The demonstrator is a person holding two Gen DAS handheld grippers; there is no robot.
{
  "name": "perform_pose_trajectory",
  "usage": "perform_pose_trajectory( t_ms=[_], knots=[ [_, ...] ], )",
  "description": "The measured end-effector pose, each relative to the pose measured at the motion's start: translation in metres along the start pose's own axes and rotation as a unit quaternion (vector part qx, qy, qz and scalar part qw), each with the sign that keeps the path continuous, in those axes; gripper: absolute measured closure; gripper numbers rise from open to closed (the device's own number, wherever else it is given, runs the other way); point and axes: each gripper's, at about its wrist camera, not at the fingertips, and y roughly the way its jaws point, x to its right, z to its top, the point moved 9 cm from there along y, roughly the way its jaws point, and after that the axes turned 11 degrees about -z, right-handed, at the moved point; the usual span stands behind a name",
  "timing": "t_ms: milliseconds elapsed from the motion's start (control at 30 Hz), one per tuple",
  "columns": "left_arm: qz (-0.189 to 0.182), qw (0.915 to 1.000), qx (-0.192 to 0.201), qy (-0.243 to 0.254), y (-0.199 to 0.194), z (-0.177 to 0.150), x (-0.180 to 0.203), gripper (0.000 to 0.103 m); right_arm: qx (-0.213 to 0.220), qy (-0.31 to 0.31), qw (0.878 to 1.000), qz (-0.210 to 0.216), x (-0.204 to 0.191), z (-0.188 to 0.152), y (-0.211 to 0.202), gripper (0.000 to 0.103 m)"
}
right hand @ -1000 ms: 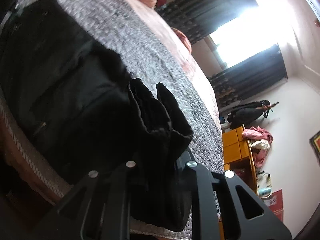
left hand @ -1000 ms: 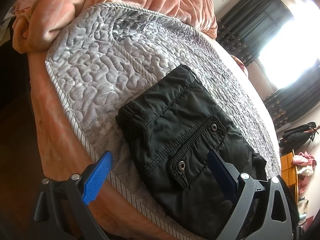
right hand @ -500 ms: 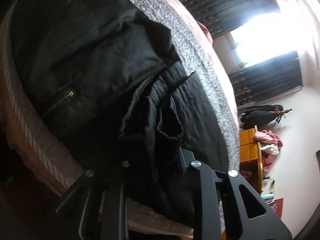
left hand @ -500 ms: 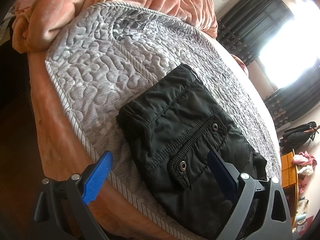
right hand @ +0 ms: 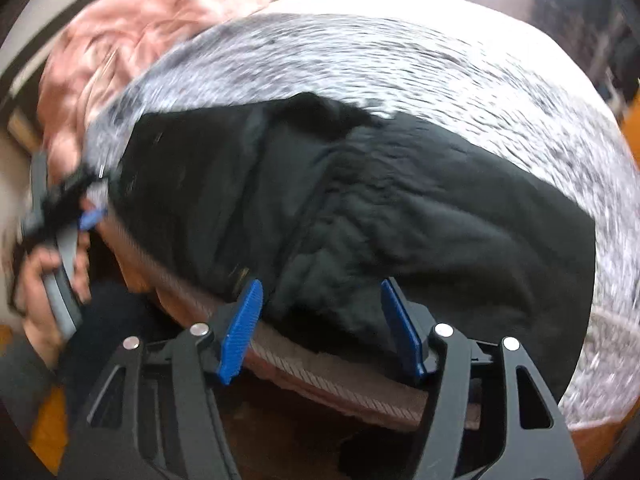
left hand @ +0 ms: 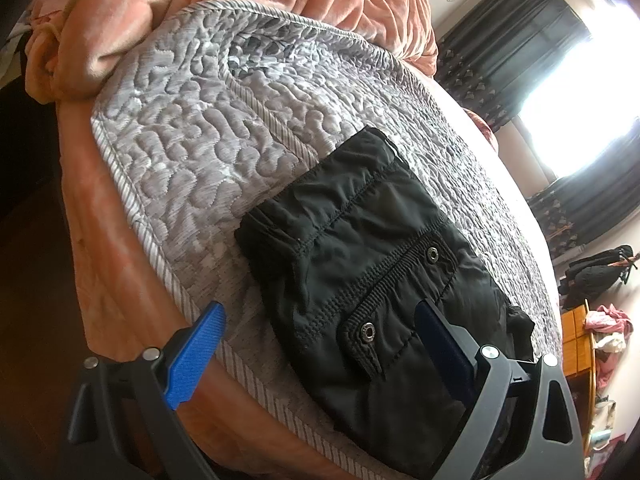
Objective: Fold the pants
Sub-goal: 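Lower the right tool and lay the black pant leg over the folded pants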
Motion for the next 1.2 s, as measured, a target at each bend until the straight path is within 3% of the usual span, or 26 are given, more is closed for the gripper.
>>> perform_pose_trajectory(
  t_ms=[167,233,333,467,767,1033,1200],
  knots=[
    [-0.003,1.0000,-0.003,0.006,0.001,-0.001,0.004,0.007,-0.018,-0.013,0.999,-0.023,-0.007,-0.004,0.021,0.042],
    [-0.005,1.0000,-0.002,0.003,0.000,0.000,0.002,0.007,-0.024,-0.030,0.998,-0.052,-0.010,-0.007,0.032,0.042],
    [-0.007,1.0000,-0.002,-0.003,0.000,0.001,0.000,0.007,-0.043,-0.024,0.998,-0.050,-0.011,-0.016,0.041,0.048],
    [-0.008,1.0000,-0.002,-0.002,-0.001,0.000,-0.001,0.007,-0.060,-0.001,0.998,-0.011,-0.012,-0.019,0.043,0.090],
    [-0.010,0.9999,-0.002,-0.003,-0.002,0.000,0.000,0.007,-0.007,-0.009,1.000,0.020,-0.022,-0.011,-0.008,0.092],
    [-0.007,1.0000,-0.005,0.002,0.001,0.000,0.002,0.007,-0.047,-0.051,0.997,0.024,-0.037,-0.036,0.035,0.091],
    [-0.004,1.0000,-0.008,-0.001,0.003,-0.001,0.000,0.007,-0.045,-0.069,0.996,0.043,-0.044,-0.030,0.020,0.073]
  ],
)
